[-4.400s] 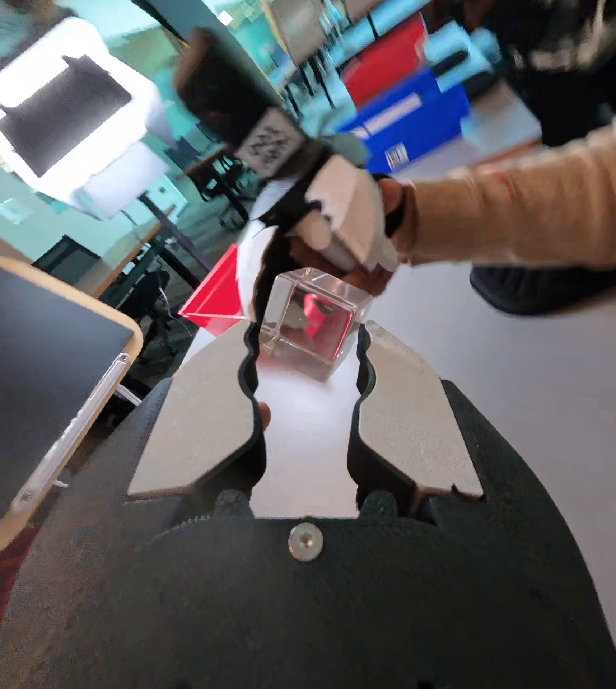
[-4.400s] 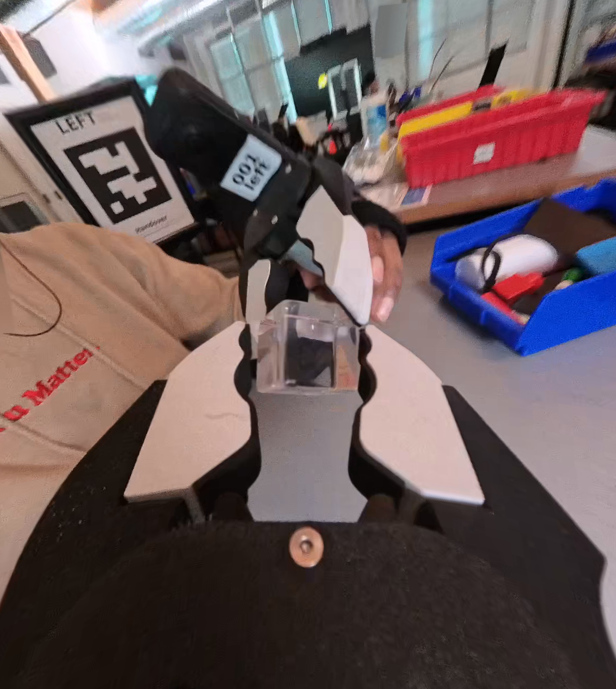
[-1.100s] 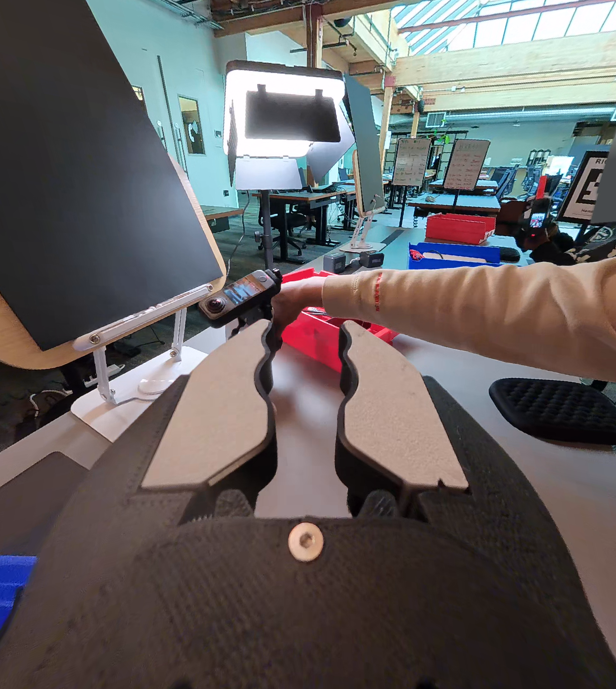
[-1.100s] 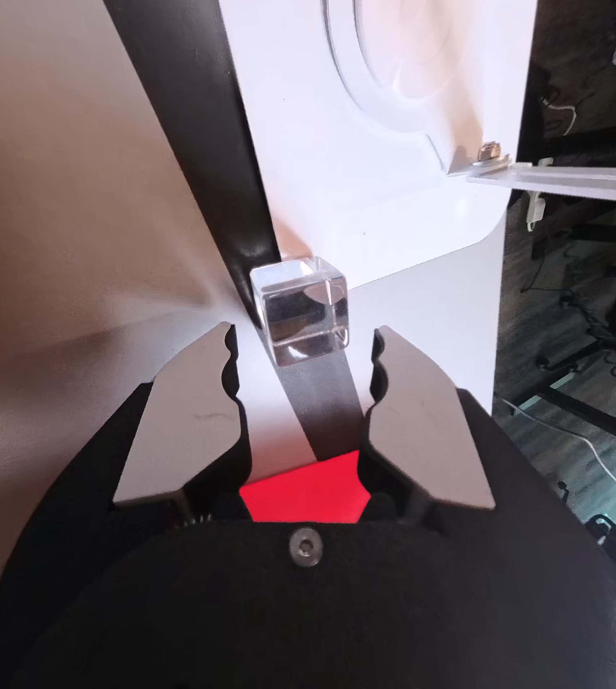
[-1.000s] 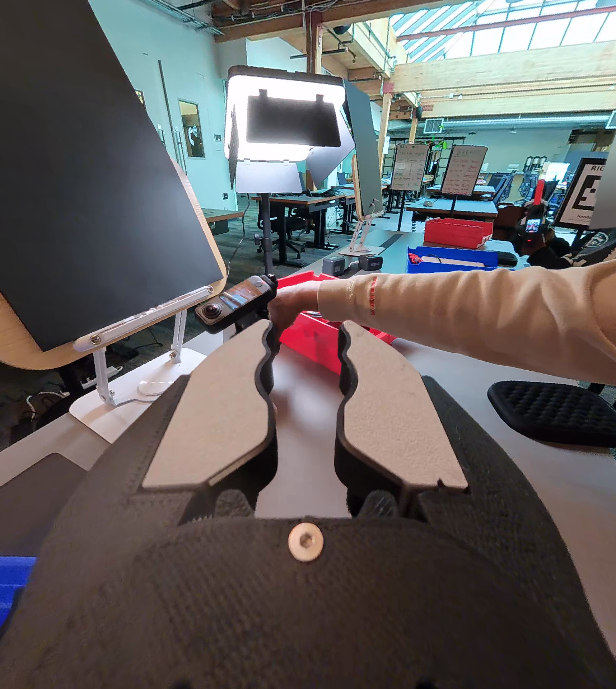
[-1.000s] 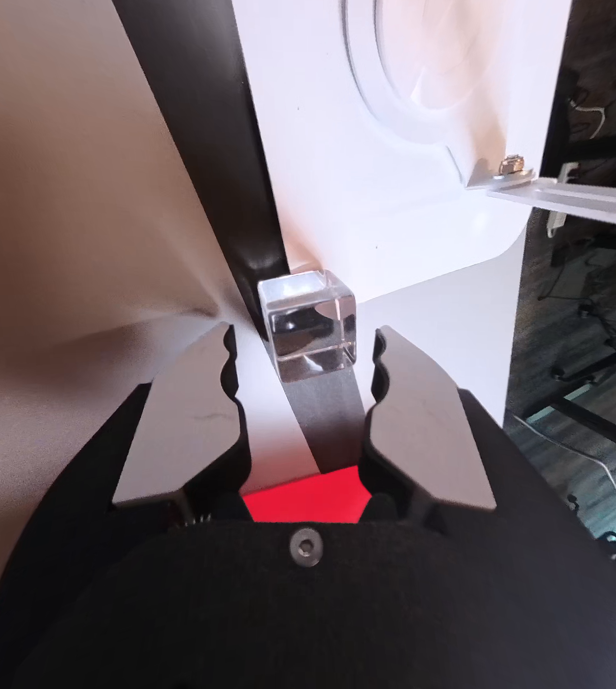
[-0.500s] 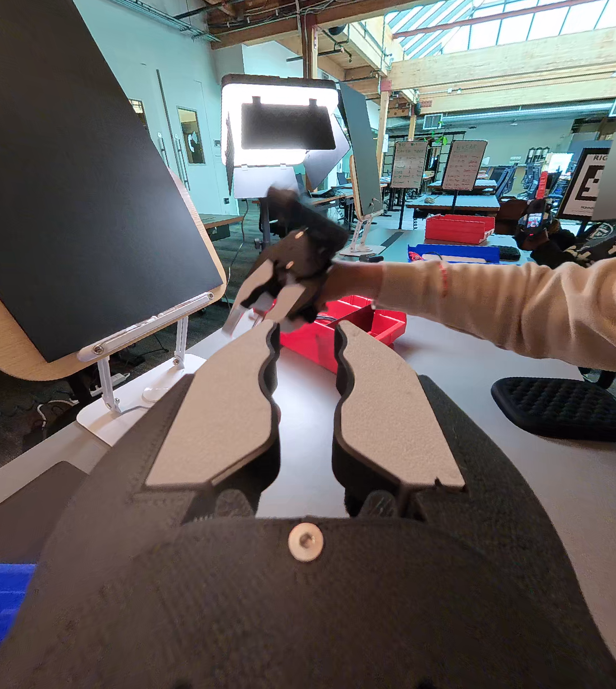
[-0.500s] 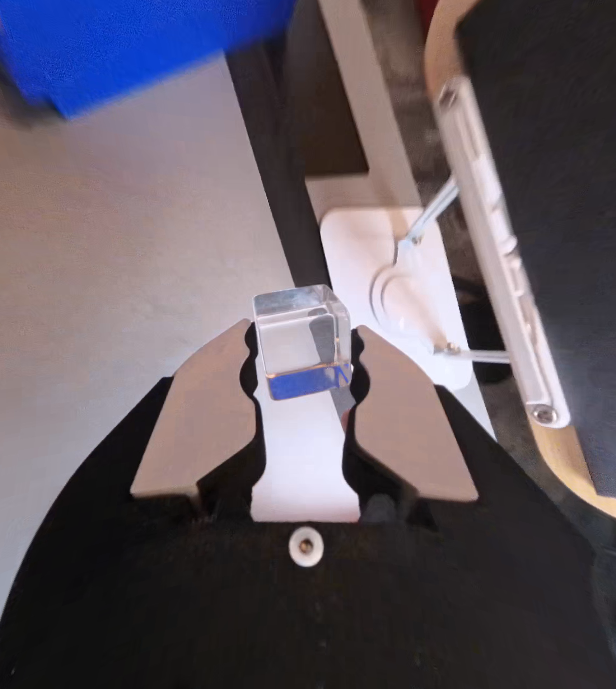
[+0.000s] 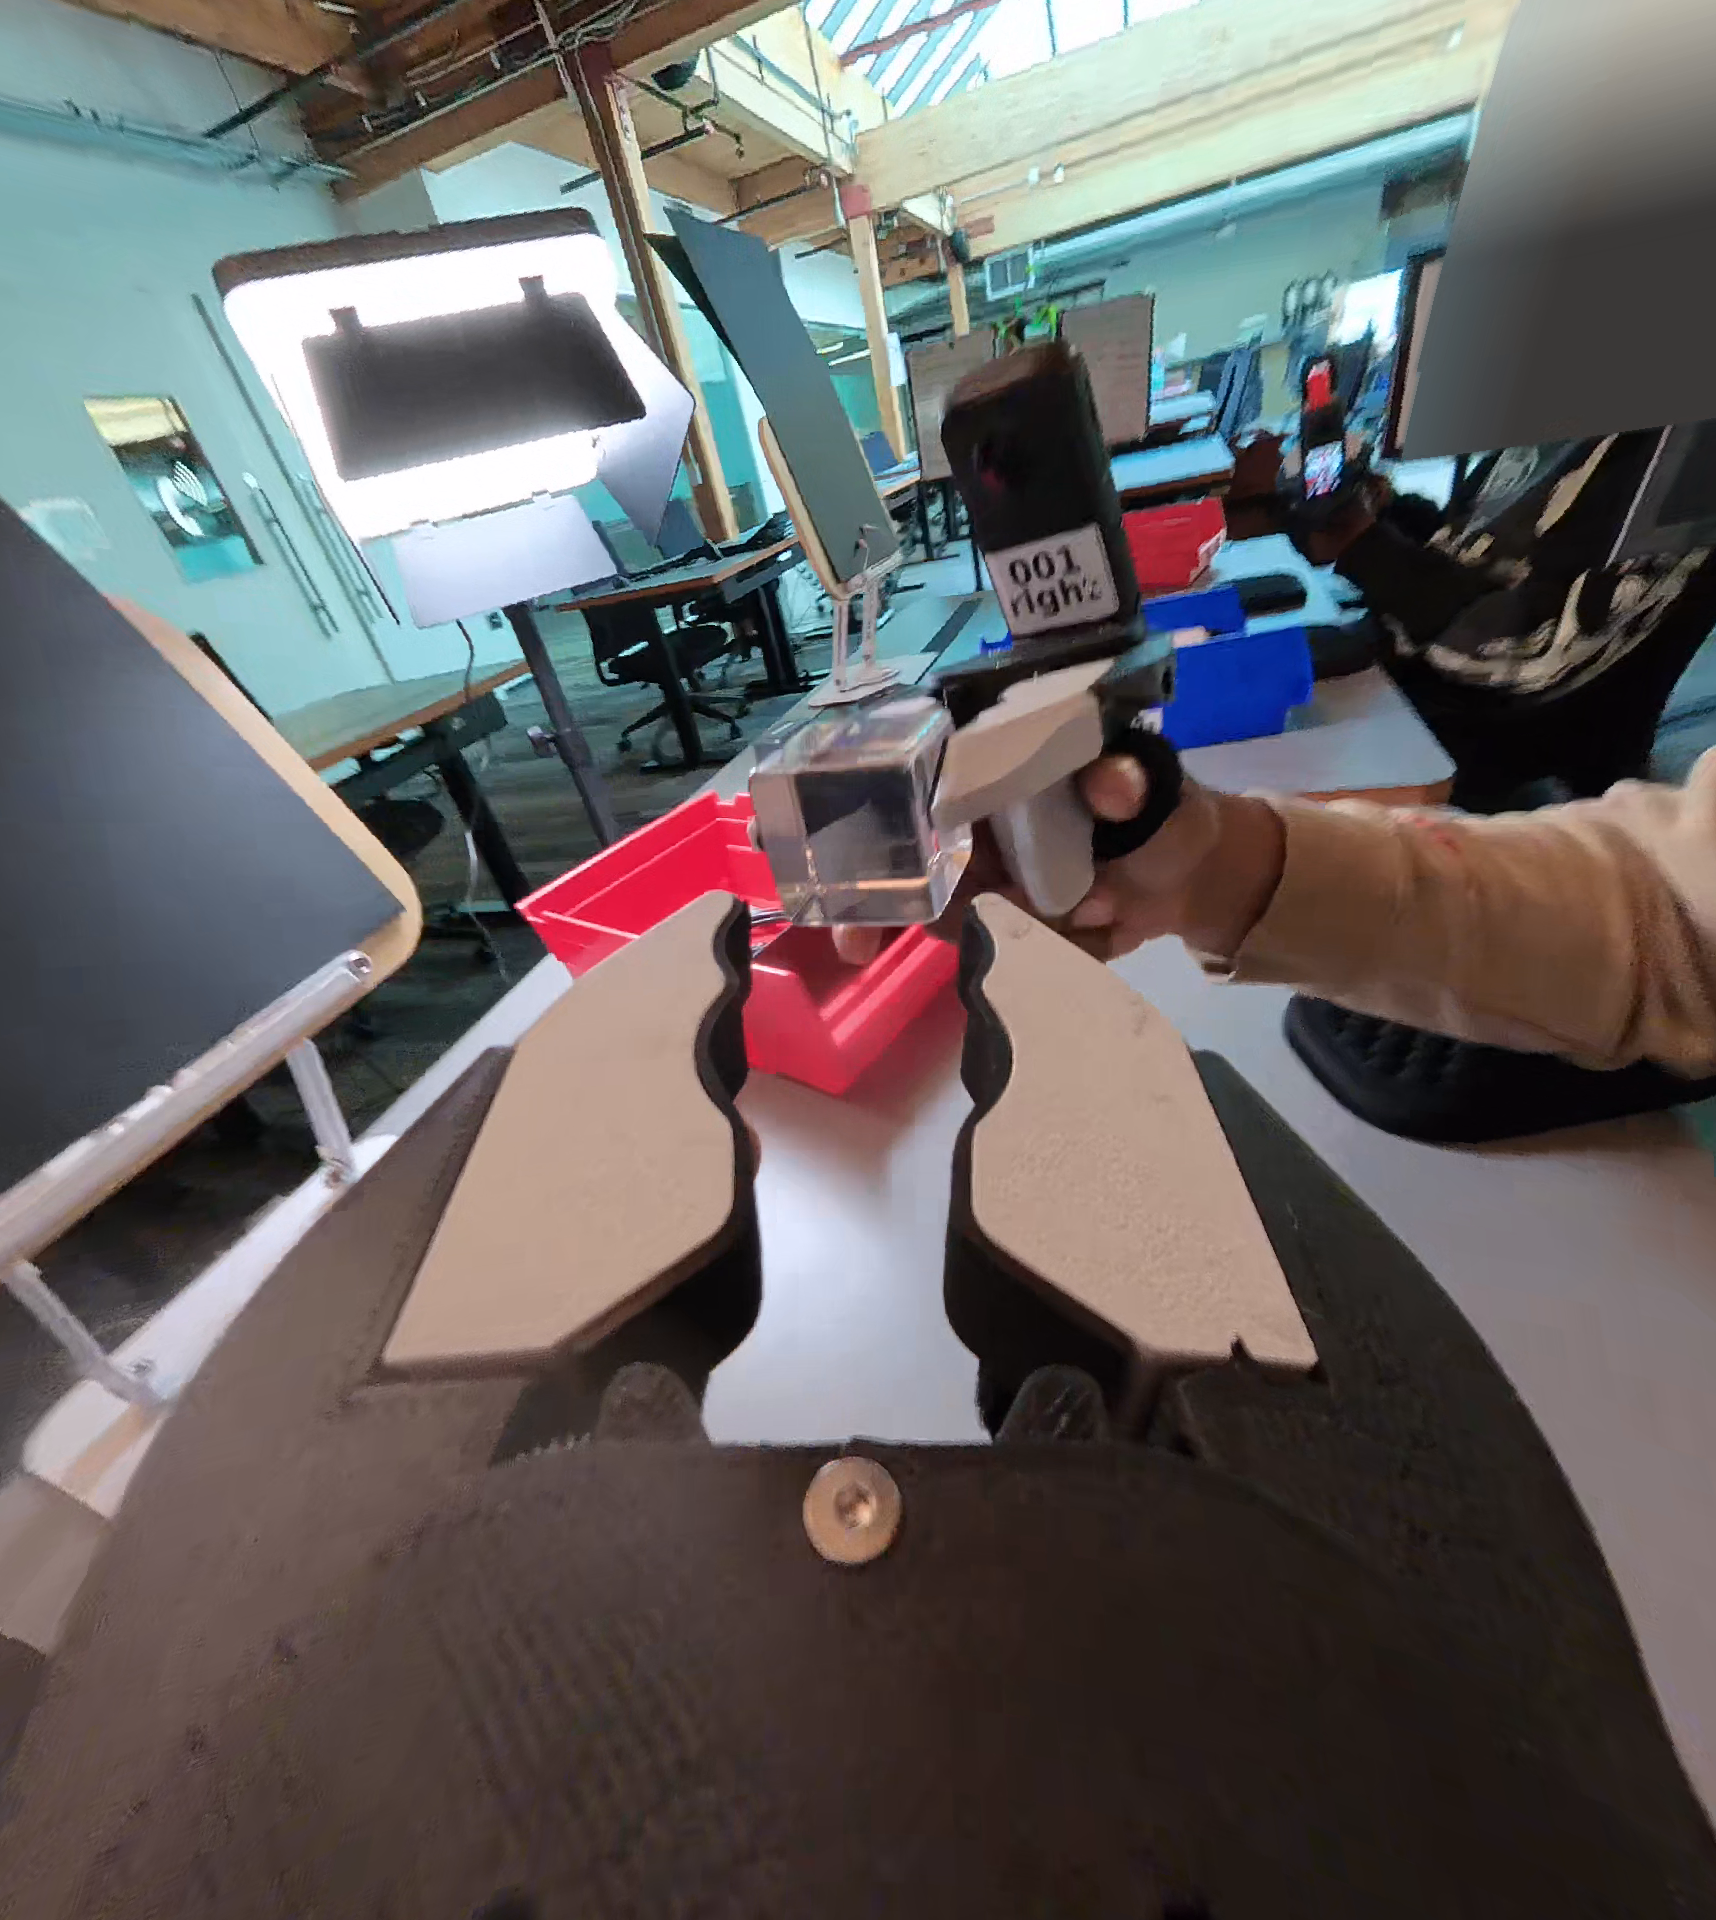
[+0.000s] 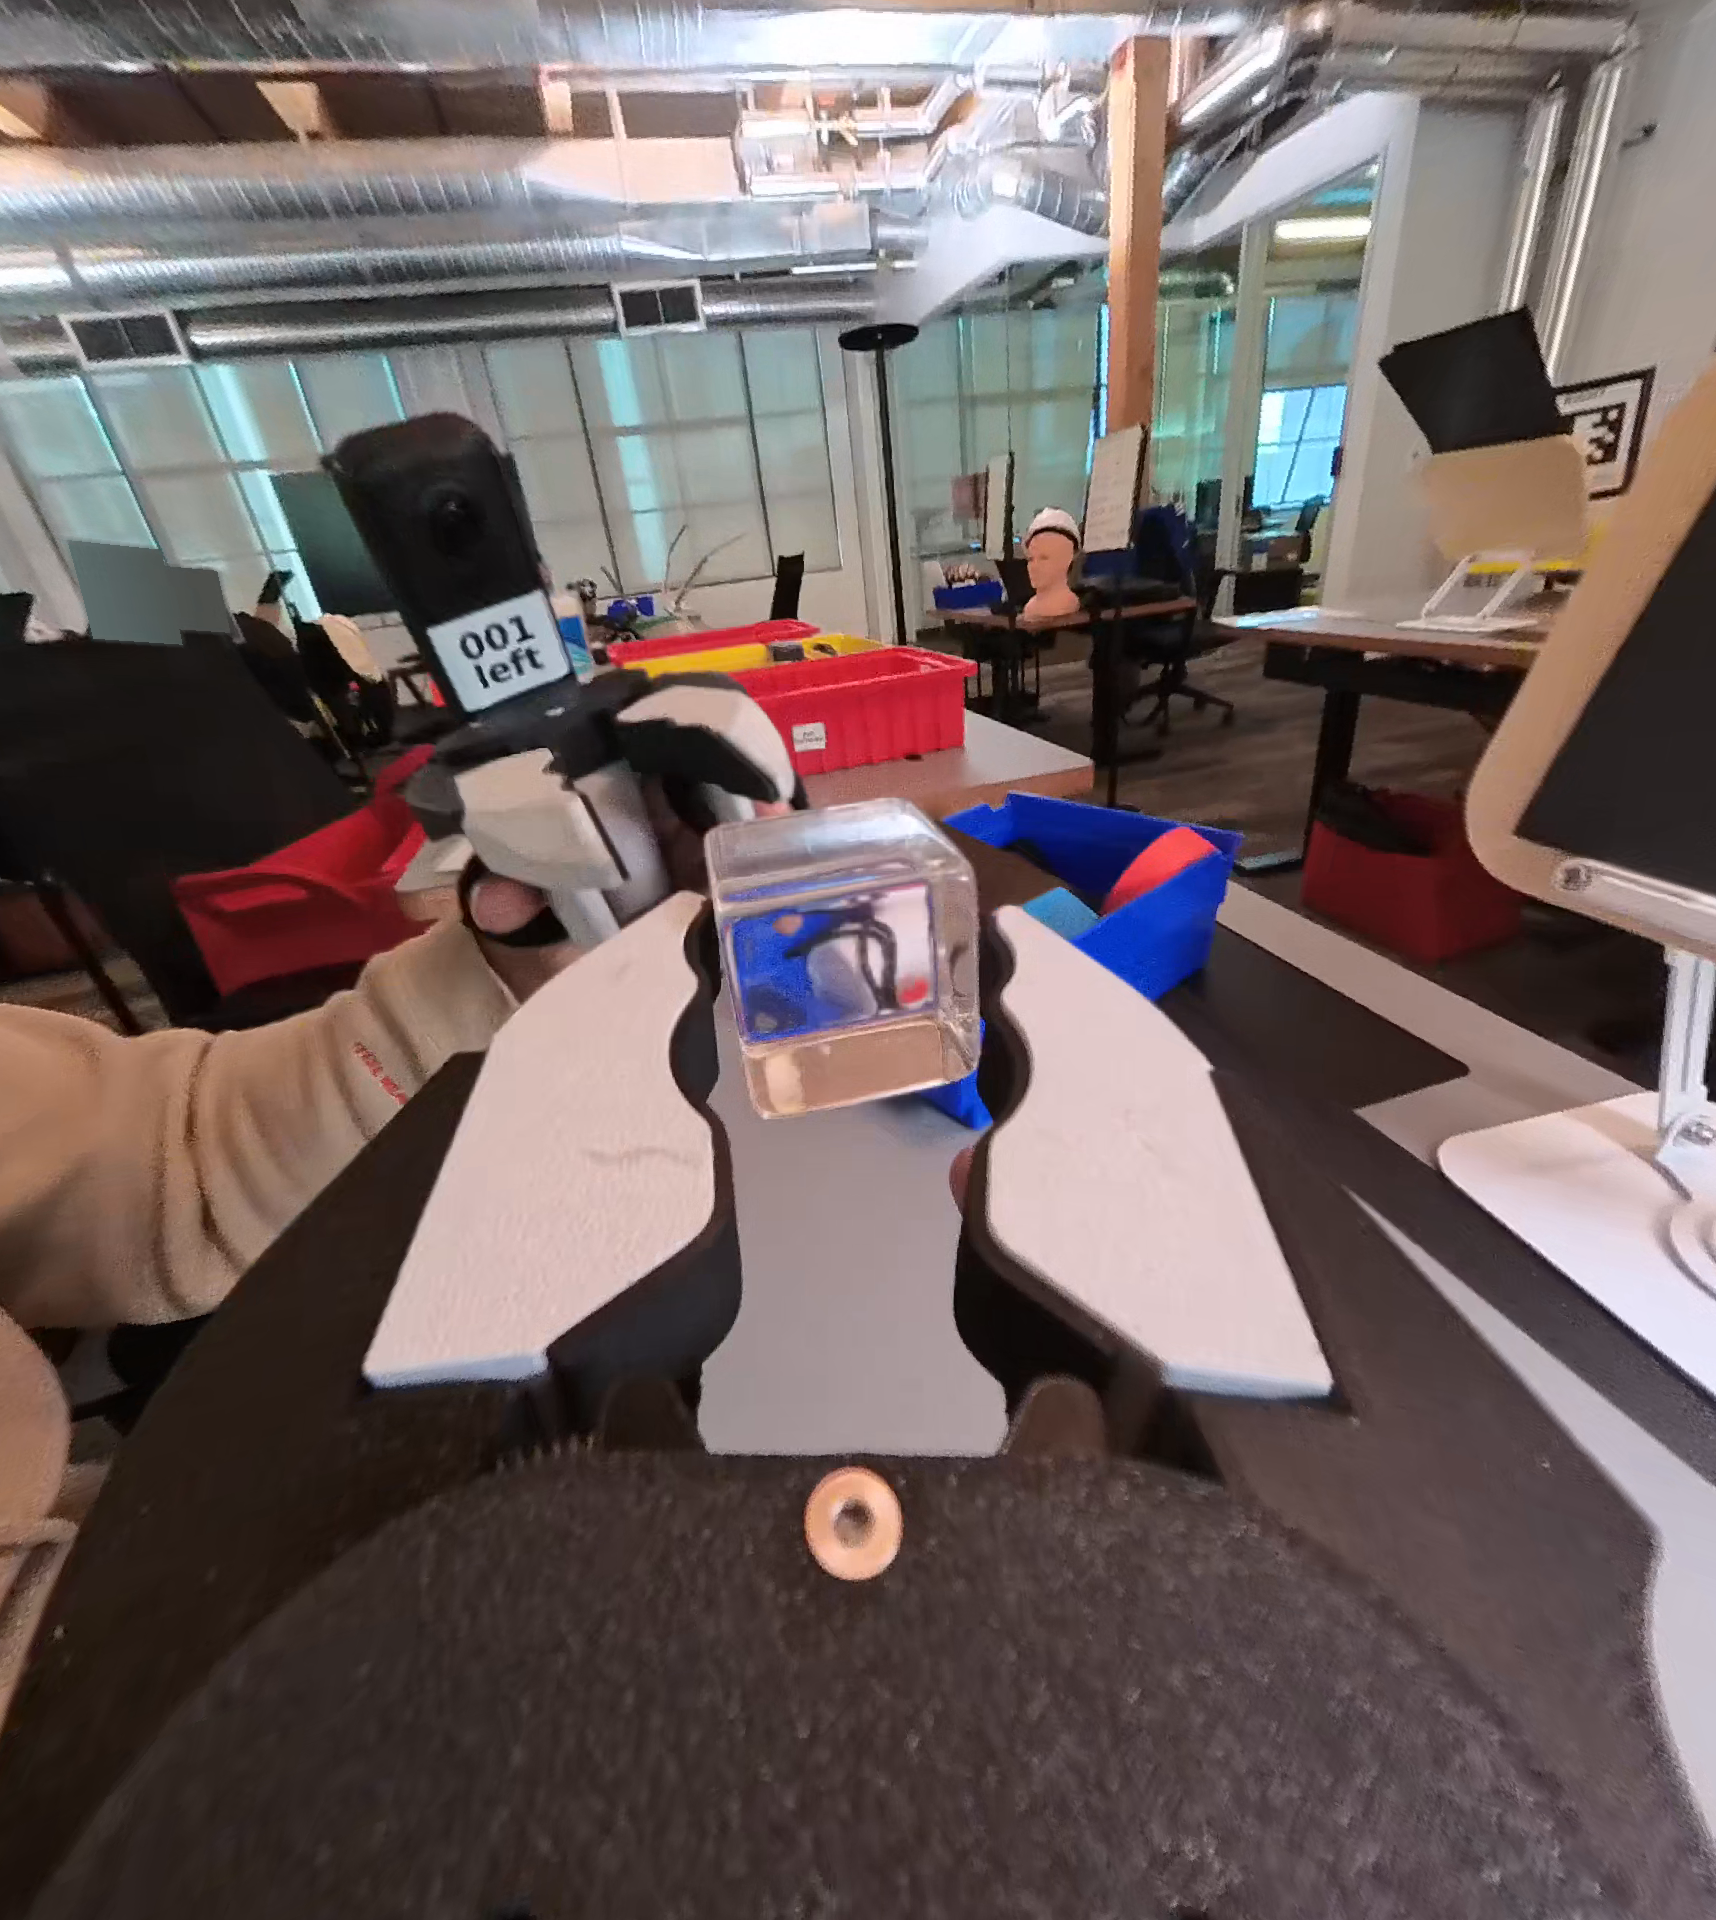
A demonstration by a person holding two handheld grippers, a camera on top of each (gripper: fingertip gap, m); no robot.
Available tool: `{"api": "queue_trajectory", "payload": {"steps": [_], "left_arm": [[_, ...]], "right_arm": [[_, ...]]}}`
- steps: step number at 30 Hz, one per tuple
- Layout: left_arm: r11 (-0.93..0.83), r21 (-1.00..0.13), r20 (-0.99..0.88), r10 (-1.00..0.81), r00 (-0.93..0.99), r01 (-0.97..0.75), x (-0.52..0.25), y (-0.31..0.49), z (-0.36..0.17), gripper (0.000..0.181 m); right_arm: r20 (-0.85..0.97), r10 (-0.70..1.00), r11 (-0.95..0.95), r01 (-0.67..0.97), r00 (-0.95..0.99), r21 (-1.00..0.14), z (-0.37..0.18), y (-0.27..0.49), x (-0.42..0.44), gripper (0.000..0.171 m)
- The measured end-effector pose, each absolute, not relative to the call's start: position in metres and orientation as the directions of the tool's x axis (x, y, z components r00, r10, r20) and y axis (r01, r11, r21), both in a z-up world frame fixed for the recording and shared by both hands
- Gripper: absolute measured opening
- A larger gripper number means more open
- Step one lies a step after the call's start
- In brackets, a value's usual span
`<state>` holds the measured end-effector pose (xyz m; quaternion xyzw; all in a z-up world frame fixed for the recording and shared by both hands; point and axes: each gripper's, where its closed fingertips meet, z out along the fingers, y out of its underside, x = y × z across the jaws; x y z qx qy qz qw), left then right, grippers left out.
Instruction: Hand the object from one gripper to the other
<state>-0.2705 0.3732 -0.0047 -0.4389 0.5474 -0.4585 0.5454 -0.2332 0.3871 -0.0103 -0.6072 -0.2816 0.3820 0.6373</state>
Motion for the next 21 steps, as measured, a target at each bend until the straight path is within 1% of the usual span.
{"api": "queue_trajectory", "payload": {"steps": [2, 4, 7, 9, 11, 13, 15, 16, 18, 21], "left_arm": [[0.285, -0.959, -0.285, -0.959, 0.004, -0.012, -0.265, 0.365, -0.007, 0.043], [0.337, -0.941, -0.337, -0.941, 0.006, -0.041, -0.259, 0.356, -0.009, 0.046], [0.335, -0.94, -0.334, -0.942, -0.026, -0.064, -0.251, 0.345, -0.014, 0.05], [0.306, -0.951, -0.304, -0.951, -0.048, -0.047, -0.248, 0.342, -0.016, 0.051], [0.185, -0.983, -0.185, -0.975, -0.123, 0.015, -0.248, 0.337, -0.012, 0.052], [-0.015, -0.996, -0.005, -0.973, -0.229, 0.085, -0.253, 0.335, -0.001, 0.049], [-0.215, -0.972, 0.171, -0.928, -0.33, 0.1, -0.259, 0.337, 0.007, 0.05], [-0.286, -0.953, 0.233, -0.9, -0.368, 0.096, -0.261, 0.338, 0.01, 0.05], [-0.37, -0.926, 0.313, -0.866, -0.39, 0.079, -0.262, 0.341, 0.011, 0.049], [-0.41, -0.912, 0.38, -0.854, -0.355, 0.01, -0.256, 0.345, 0.0, 0.055]], "right_arm": [[-0.102, 0.852, -0.027, -0.151, 0.513, -0.988, 0.0, 0.374, -0.236, 0.047], [-0.08, 0.859, 0.0, -0.157, 0.505, -0.988, 0.008, 0.366, -0.236, 0.047], [-0.068, 0.868, 0.02, -0.171, 0.492, -0.985, 0.016, 0.359, -0.235, 0.047], [-0.052, 0.876, 0.038, -0.176, 0.479, -0.984, 0.019, 0.355, -0.235, 0.047], [-0.007, 0.881, 0.081, -0.166, 0.474, -0.983, 0.018, 0.353, -0.236, 0.047], [0.067, 0.879, 0.149, -0.138, 0.473, -0.979, 0.015, 0.35, -0.238, 0.047], [0.172, 0.843, 0.24, -0.068, 0.51, -0.968, 0.01, 0.352, -0.24, 0.047], [0.228, 0.817, 0.28, -0.019, 0.53, -0.96, 0.007, 0.353, -0.242, 0.047], [0.343, 0.76, 0.351, 0.094, 0.553, -0.931, -0.001, 0.355, -0.245, 0.047], [0.497, 0.663, 0.447, 0.238, 0.559, -0.863, -0.007, 0.354, -0.253, 0.047]]}}
